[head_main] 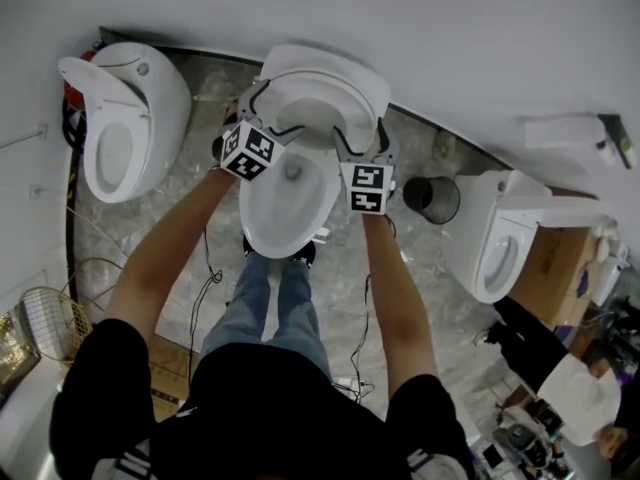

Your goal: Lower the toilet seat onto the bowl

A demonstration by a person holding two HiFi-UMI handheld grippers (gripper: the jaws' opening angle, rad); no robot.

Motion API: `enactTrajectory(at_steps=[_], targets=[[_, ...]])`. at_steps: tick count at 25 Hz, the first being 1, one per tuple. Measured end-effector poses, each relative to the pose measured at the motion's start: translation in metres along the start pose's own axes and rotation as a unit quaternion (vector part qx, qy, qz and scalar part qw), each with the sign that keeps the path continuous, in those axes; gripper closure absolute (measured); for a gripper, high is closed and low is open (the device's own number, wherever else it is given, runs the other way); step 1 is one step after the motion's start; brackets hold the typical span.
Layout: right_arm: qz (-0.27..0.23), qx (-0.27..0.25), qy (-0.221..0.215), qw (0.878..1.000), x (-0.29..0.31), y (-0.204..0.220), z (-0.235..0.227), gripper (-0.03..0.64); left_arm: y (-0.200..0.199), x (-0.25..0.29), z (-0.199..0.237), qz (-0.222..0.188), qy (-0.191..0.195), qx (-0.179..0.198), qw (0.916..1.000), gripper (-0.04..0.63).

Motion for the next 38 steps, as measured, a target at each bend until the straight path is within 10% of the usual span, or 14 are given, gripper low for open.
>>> enactTrajectory(at_steps=[38], targets=[[0.049,-0.138,-0.015,0.989,0.065,-0.011,-0.005,0.394,-0.007,0.055,0.038,0.063,0.026,0.058,0.996,0.434]])
Point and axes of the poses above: the fingertips, and each gripper's own axes: x forward along the fingers, z to its left, y out of its underside, the point moved 8 cm from there along -x, backward along the fingers, and after that the axes turned 4 degrees about y, right-handed, at the moved point
